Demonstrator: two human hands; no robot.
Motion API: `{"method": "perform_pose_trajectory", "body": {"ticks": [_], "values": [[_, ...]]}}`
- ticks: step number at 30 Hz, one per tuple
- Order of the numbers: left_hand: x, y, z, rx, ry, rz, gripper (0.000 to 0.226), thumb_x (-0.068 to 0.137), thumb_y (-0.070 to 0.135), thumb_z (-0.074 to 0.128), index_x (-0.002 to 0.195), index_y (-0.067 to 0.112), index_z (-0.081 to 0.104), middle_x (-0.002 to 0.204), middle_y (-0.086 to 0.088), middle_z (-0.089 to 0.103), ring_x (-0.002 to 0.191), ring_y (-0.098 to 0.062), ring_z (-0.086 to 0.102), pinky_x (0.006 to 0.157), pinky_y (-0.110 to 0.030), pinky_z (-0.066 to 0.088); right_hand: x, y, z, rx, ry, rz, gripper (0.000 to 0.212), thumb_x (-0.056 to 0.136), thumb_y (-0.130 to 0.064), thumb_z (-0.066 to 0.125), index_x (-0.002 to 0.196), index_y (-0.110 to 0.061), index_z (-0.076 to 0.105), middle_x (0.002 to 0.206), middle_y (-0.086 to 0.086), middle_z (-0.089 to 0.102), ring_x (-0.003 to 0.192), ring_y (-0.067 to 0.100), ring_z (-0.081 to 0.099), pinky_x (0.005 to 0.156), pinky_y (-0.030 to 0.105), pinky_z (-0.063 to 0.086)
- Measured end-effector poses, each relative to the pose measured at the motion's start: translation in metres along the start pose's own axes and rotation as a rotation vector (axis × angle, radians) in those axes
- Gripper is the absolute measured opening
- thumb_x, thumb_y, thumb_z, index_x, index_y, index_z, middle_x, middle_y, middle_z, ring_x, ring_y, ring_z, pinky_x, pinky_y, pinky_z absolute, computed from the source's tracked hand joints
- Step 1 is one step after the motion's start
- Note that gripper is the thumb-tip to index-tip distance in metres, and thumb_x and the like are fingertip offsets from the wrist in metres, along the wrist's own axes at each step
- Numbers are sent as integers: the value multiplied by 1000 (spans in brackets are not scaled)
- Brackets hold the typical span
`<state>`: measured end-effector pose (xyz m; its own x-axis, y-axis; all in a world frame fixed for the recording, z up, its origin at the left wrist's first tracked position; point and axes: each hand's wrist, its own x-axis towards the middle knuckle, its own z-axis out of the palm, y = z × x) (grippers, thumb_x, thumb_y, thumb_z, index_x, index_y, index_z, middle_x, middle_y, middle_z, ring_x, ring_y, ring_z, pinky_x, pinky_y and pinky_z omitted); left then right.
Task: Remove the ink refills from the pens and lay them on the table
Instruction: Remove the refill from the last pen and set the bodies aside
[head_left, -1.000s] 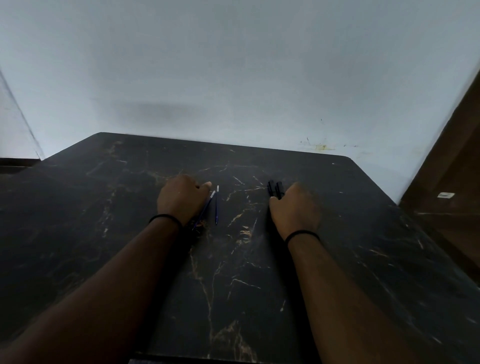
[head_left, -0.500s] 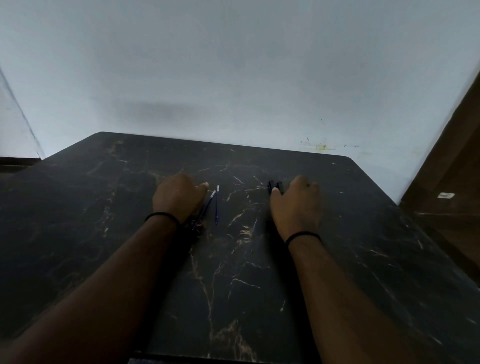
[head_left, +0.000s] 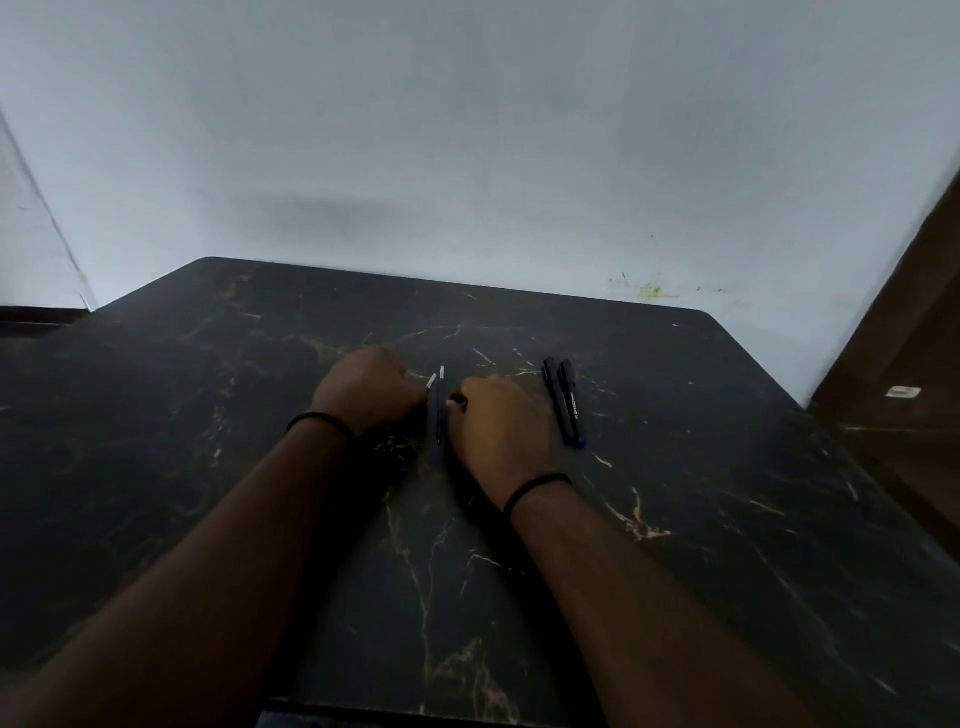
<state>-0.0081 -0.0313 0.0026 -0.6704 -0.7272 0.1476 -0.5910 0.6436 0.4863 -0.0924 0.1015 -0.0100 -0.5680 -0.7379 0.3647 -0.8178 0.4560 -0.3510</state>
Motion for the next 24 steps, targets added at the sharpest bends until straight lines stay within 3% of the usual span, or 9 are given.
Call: {"method": "perform_pose_trajectory", "body": {"ticks": [2, 5, 12, 17, 21, 24], "values": [[-1, 1, 2, 1, 27, -10, 52, 67, 57, 55, 49, 8, 47, 58, -9, 54, 65, -38, 59, 52, -30, 33, 0, 0, 1, 18, -8, -2, 22, 97, -30, 54, 88, -17, 69, 93, 5, 65, 86, 24, 63, 64, 27, 32], [0, 2, 6, 9, 68, -38, 47, 81, 44, 63, 50, 10, 50, 59, -9, 54, 60, -29, 53, 51, -28, 33, -1, 1, 1, 33, -10, -20, 22, 97, -30, 53, 91, -19, 72, 95, 5, 64, 86, 24, 62, 66, 26, 32], [0, 6, 10, 5, 102, -70, 42, 79, 46, 64, 63, 7, 64, 71, -13, 64, 73, -35, 65, 64, -33, 47, 0, 2, 1, 69, -19, -17, 22, 96, -29, 53, 100, -24, 74, 99, 4, 67, 90, 24, 65, 69, 27, 40], [1, 10, 14, 30, 155, -91, 48, 80, 50, 67, 58, 8, 57, 64, -11, 57, 69, -34, 62, 61, -30, 41, 0, 3, 3, 83, -4, -13, 23, 95, -30, 53, 104, -27, 73, 101, 4, 68, 91, 24, 64, 68, 25, 36], [2, 13, 16, 51, 164, -110, 42, 80, 48, 67, 64, 9, 62, 64, -7, 56, 68, -32, 60, 62, -30, 41, 0, 3, 4, 81, -7, -17, 25, 95, -28, 51, 107, -28, 73, 103, 4, 67, 93, 24, 64, 69, 26, 36], [2, 15, 18, 54, 190, -136, 44, 79, 47, 68, 56, 12, 54, 57, -1, 50, 62, -28, 55, 60, -29, 38, -1, 3, 3, 84, 2, -23, 25, 94, -27, 52, 105, -28, 74, 102, 5, 67, 93, 25, 65, 69, 26, 35]]}}
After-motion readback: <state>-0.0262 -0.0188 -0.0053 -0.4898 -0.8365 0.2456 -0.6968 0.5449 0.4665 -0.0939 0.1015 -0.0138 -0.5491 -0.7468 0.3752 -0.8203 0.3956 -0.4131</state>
